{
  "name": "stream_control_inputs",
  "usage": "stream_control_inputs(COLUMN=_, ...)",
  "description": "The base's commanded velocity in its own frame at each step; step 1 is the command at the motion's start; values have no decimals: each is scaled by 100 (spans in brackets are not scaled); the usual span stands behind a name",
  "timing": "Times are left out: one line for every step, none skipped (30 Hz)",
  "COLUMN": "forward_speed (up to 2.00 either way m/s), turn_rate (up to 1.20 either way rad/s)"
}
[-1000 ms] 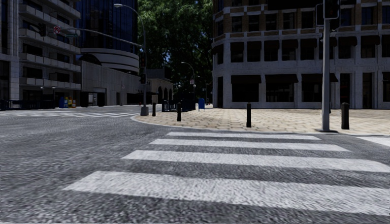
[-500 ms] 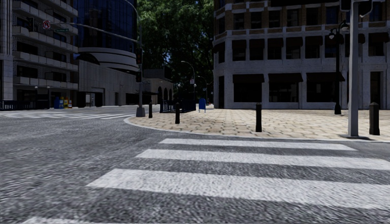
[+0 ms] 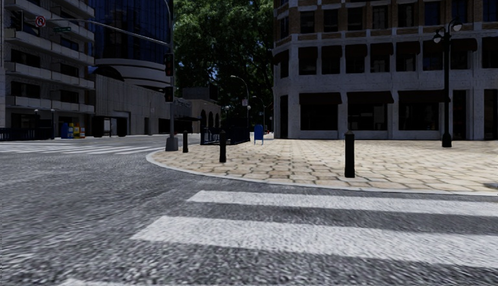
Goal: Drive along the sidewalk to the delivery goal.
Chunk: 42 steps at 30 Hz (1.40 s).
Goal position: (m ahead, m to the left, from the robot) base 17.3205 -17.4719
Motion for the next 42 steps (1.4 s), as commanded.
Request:
stream_control_inputs(forward_speed=200, turn_rate=0)
stream_control_inputs(forward_speed=200, turn_rate=0)
stream_control_inputs(forward_speed=200, turn_rate=0)
stream_control_inputs(forward_speed=200, turn_rate=0)
stream_control_inputs(forward_speed=200, turn_rate=0)
stream_control_inputs(forward_speed=200, turn_rate=0)
stream_control_inputs(forward_speed=200, turn_rate=0)
stream_control_inputs(forward_speed=200, turn_rate=-1)
stream_control_inputs(forward_speed=200, turn_rate=-25)
stream_control_inputs(forward_speed=200, turn_rate=-25)
stream_control_inputs(forward_speed=200, turn_rate=-49)
stream_control_inputs(forward_speed=200, turn_rate=-99)
stream_control_inputs(forward_speed=200, turn_rate=-112)
stream_control_inputs(forward_speed=200, turn_rate=-111)
stream_control_inputs(forward_speed=200, turn_rate=-111)
stream_control_inputs(forward_speed=200, turn_rate=-8)
stream_control_inputs(forward_speed=200, turn_rate=-2)
stream_control_inputs(forward_speed=200, turn_rate=0)
stream_control_inputs(forward_speed=200, turn_rate=0)
stream_control_inputs(forward_speed=200, turn_rate=0)
stream_control_inputs(forward_speed=200, turn_rate=0)
stream_control_inputs(forward_speed=200, turn_rate=0)
stream_control_inputs(forward_speed=200, turn_rate=0)
stream_control_inputs(forward_speed=200, turn_rate=0)
stream_control_inputs(forward_speed=200, turn_rate=0)
stream_control_inputs(forward_speed=200, turn_rate=0)
stream_control_inputs(forward_speed=200, turn_rate=0)
stream_control_inputs(forward_speed=200, turn_rate=0)
stream_control_inputs(forward_speed=200, turn_rate=0)
stream_control_inputs(forward_speed=200, turn_rate=0)
stream_control_inputs(forward_speed=200, turn_rate=0)
stream_control_inputs(forward_speed=200, turn_rate=0)
stream_control_inputs(forward_speed=200, turn_rate=-6)
stream_control_inputs(forward_speed=200, turn_rate=-6)
stream_control_inputs(forward_speed=200, turn_rate=-79)
stream_control_inputs(forward_speed=200, turn_rate=-120)
stream_control_inputs(forward_speed=200, turn_rate=-120)
stream_control_inputs(forward_speed=200, turn_rate=-34)
stream_control_inputs(forward_speed=200, turn_rate=-34)
stream_control_inputs(forward_speed=200, turn_rate=-18)
stream_control_inputs(forward_speed=200, turn_rate=-14)
stream_control_inputs(forward_speed=200, turn_rate=-13)
